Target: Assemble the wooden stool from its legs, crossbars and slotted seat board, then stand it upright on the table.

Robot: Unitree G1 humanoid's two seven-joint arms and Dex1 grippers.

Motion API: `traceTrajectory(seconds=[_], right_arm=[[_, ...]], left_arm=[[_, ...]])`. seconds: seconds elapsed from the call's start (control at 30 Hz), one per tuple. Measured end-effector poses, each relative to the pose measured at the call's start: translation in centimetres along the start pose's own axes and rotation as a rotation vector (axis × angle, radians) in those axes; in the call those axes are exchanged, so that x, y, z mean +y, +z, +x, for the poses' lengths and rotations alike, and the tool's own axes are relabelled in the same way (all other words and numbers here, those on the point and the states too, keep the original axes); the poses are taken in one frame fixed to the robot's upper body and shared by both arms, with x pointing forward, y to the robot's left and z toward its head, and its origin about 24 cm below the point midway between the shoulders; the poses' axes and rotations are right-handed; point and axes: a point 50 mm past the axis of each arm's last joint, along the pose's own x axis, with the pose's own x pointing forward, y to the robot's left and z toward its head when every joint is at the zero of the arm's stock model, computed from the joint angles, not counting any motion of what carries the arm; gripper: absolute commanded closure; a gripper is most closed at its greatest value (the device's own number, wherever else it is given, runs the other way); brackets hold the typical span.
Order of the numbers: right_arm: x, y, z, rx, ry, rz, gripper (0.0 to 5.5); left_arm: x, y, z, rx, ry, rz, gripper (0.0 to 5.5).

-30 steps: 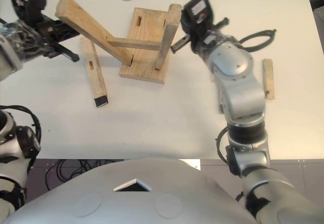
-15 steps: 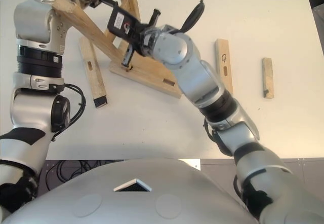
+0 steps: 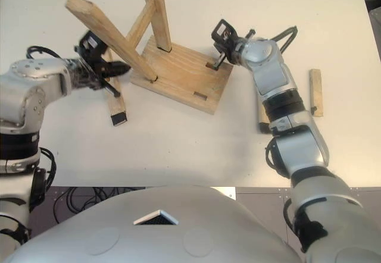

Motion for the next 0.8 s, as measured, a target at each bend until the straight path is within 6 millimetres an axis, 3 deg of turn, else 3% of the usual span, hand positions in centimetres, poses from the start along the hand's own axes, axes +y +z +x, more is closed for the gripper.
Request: traceTrajectory(seconds=[0.17, 0.37, 0.43, 0.57, 0.8], right_arm=[[0.0, -0.1, 0.4, 0.009, 0.056, -0.05, 5.49], [0.5, -0.1, 0.4, 0.015, 0.101, -0.096, 5.49], [1.0, -0.1, 0.4, 0.021, 0.125, -0.122, 5.49], [1.9, 0.2, 0.3, 0.017, 0.17, -0.155, 5.49], [4.5, 1.1, -1.9, 0.003, 0.3, -0.157, 5.49]], left_arm=[[-1.7, -1.6, 0.1, 0.107, -0.07, 0.045, 5.5], [-1.0, -1.0, -2.4, 0.119, -0.05, 0.095, 5.5], [-1.6, -1.8, -2.2, 0.16, -0.094, 0.101, 5.5], [-3.4, -3.4, 1.5, 0.176, -0.159, 0.048, 5.5], [1.5, 0.2, 7.2, 0.038, 0.165, -0.035, 5.5]])
